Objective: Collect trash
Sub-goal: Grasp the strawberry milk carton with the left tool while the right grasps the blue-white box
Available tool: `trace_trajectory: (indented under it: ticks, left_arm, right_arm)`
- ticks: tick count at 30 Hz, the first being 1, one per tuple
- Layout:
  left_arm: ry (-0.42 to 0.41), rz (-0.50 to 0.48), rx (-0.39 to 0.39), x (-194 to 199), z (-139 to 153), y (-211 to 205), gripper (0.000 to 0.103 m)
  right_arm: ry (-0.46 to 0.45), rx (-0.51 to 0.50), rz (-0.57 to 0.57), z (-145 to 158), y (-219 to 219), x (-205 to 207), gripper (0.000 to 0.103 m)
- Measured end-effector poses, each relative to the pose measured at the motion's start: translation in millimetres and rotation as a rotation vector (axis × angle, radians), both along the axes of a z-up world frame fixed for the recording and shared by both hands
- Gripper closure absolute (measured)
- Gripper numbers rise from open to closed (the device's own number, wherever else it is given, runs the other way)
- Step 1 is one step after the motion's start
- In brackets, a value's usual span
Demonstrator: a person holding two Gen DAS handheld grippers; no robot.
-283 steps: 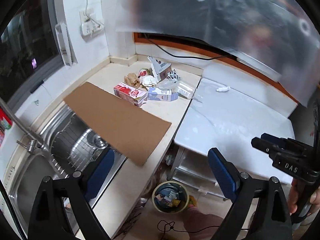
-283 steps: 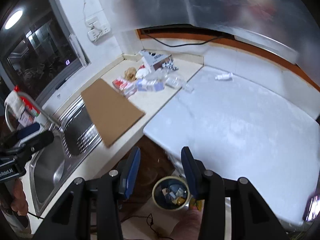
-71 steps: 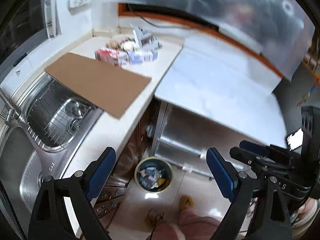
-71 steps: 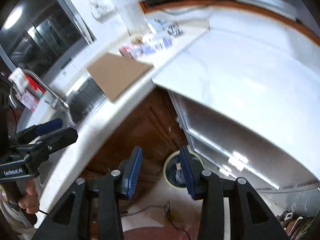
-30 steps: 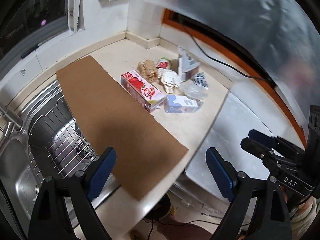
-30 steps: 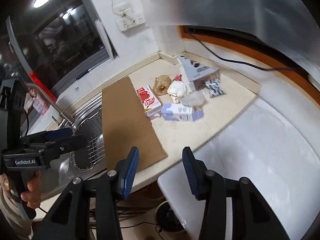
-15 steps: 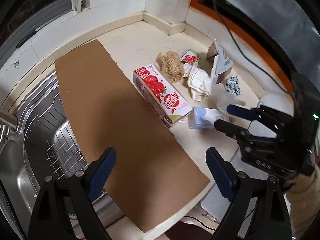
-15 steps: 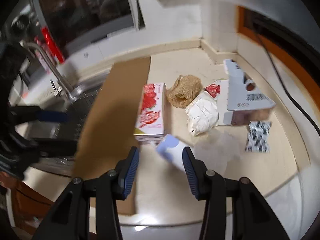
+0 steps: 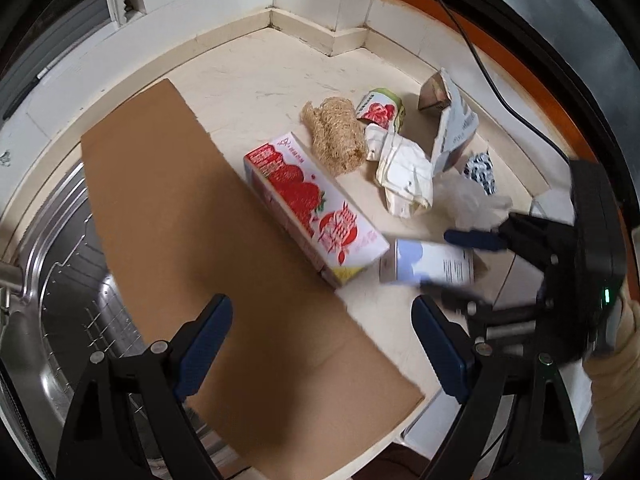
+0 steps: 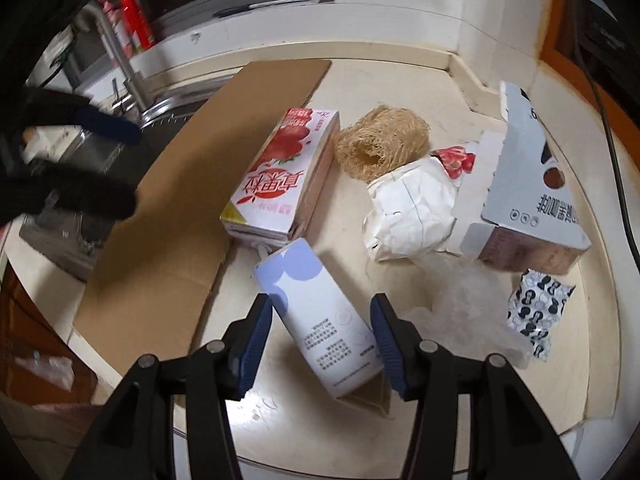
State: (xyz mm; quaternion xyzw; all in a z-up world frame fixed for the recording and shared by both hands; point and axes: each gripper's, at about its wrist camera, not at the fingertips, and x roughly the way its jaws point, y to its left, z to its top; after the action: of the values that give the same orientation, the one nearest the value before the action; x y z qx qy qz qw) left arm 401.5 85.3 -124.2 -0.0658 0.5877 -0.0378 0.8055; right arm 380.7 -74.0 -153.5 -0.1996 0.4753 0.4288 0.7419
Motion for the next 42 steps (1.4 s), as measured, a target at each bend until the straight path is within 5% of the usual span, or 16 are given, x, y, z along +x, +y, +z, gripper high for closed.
trace_trajectory:
  ticks: [9, 12, 17, 27, 35, 42]
  left_arm:
    - [0.036, 0.111, -0.027, 47.3, -29.7, -5.4, 0.013]
    - [0.044, 0.148, -0.019, 56.8, -39.6, -8.8, 0.013]
    - [0.037, 0.203, 0.033, 68.7, -50.5, -14.8, 0.014]
    - [0.086, 0.285, 0.1, 86.2, -74.3, -28.6, 0.042]
    - [0.032, 0.32, 0.039, 70.8, -58.7, -34.8, 0.047]
    - [-0.04, 0.284, -0.025, 24.4, -13.4, -37.1, 0.048]
  right_arm:
    - [0.0, -0.033, 0.031, -12.6, -0.4, -3.7, 0.052]
    - [0.014, -0.03, 0.004, -15.6, -4.6, -3.9, 0.067]
    - [0.043, 0.035, -0.089, -8.6, -27.5, 0.2, 0.067]
    - [0.06, 0.081, -0.174, -5.9, -52.3, -5.9, 0.068]
    - [0.046, 0.135, -0.231, 10.3, -64.6, -12.2, 0.068]
    - [0.031, 0.209, -0.329, 45.8, -79.8, -22.0, 0.068]
